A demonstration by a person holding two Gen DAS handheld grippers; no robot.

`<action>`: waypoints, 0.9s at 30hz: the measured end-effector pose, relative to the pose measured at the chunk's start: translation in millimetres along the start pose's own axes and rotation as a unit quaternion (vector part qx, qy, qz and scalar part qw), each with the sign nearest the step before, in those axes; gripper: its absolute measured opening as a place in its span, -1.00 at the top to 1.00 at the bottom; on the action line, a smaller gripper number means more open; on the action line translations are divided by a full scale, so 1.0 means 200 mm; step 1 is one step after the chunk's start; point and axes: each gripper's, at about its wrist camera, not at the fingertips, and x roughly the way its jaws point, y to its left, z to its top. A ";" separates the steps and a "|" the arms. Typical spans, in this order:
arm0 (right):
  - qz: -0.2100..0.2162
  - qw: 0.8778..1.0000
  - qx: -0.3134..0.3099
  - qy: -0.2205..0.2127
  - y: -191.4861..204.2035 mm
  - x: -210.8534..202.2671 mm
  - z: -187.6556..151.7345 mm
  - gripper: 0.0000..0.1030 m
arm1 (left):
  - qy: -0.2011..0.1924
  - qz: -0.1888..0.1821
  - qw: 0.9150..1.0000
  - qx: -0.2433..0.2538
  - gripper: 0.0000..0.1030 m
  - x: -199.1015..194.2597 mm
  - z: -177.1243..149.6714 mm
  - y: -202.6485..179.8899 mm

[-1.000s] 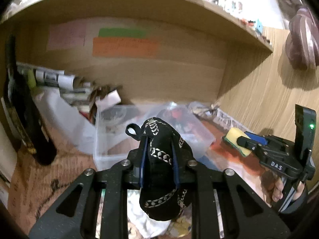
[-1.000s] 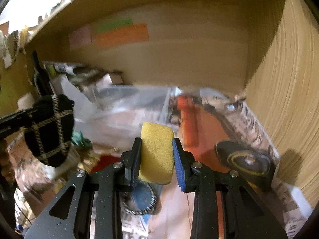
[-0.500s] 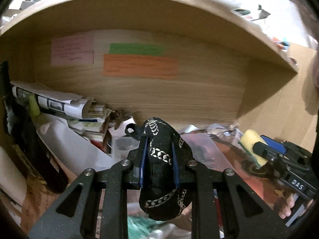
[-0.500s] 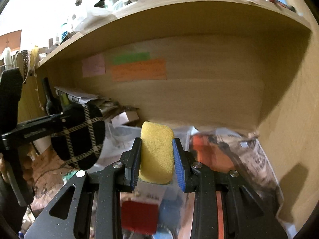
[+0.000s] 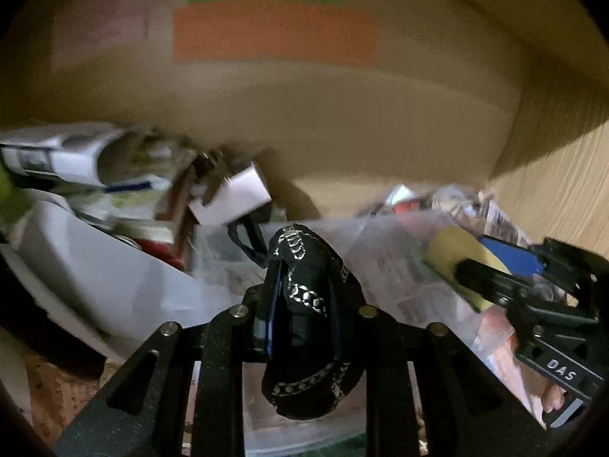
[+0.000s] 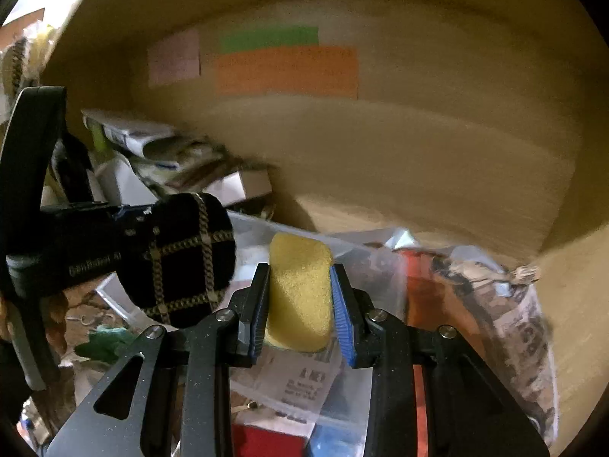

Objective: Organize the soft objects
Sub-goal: 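Carry the pouch and sponge over the clear box and open both tools, then grasp the white cloth bag with the left tool while the right tool grasps the braided hair tie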

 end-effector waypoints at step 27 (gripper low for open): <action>-0.039 0.998 -0.039 -0.043 0.08 -0.28 -0.04 -0.67 | -0.092 0.006 0.996 0.012 -0.97 -0.54 -0.12 0.03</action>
